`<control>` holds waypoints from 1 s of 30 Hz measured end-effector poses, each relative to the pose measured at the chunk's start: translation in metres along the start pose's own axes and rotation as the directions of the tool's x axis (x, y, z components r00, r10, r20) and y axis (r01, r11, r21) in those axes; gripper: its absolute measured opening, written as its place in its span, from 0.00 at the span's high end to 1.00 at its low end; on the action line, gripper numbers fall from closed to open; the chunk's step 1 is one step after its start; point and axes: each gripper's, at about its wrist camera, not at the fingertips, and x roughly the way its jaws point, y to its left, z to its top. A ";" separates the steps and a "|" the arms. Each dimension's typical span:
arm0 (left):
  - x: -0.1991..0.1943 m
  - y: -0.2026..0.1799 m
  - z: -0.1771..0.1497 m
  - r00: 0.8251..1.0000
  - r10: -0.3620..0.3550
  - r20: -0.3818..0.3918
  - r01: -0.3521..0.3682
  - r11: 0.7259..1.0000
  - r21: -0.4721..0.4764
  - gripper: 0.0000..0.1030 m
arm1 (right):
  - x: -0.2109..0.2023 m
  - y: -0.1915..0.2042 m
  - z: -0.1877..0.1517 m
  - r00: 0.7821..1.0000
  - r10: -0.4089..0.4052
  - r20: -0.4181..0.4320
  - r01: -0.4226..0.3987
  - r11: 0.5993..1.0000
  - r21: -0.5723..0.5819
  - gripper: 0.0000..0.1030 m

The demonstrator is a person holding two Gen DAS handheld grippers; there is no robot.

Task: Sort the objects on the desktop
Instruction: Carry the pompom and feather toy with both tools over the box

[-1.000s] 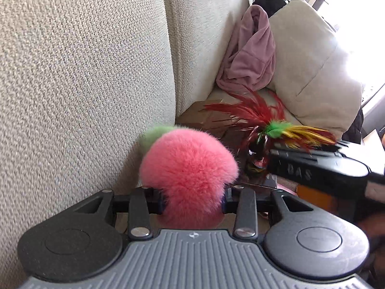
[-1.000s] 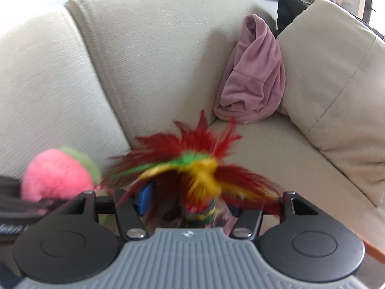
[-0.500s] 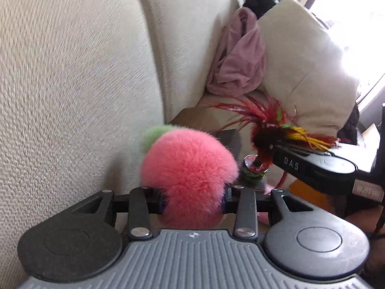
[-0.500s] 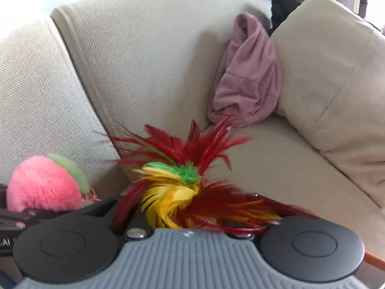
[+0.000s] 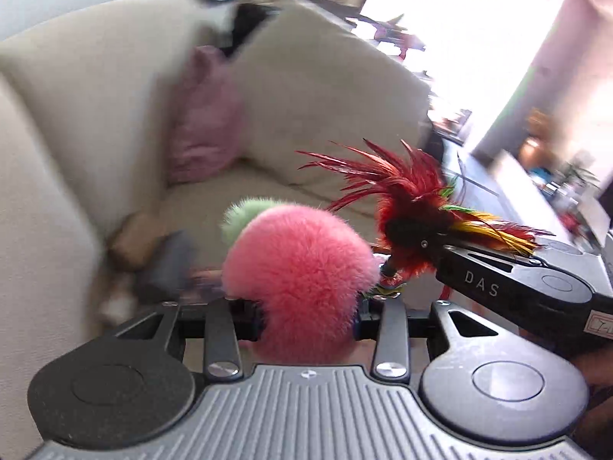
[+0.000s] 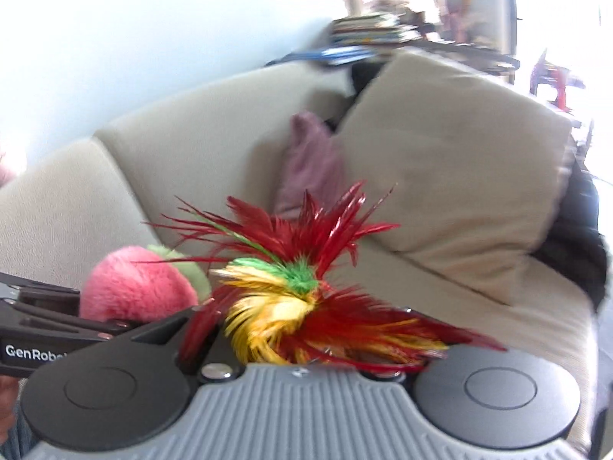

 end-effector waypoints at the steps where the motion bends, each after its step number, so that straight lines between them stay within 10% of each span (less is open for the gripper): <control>1: 0.005 -0.021 -0.003 0.999 -0.032 -0.006 0.032 0.999 0.026 0.57 | -0.012 -0.010 -0.002 1.000 -0.020 0.010 0.020 1.000 0.012 0.93; 9: 0.060 -0.122 -0.024 0.973 -0.185 -0.139 0.206 0.966 0.156 0.57 | -0.063 -0.083 -0.036 0.980 -0.199 -0.013 0.199 0.971 0.132 0.92; 30: 0.156 -0.159 -0.027 0.943 -0.093 -0.320 0.185 0.945 0.269 0.53 | -0.038 -0.151 -0.073 0.983 -0.166 -0.082 0.184 0.930 0.317 0.92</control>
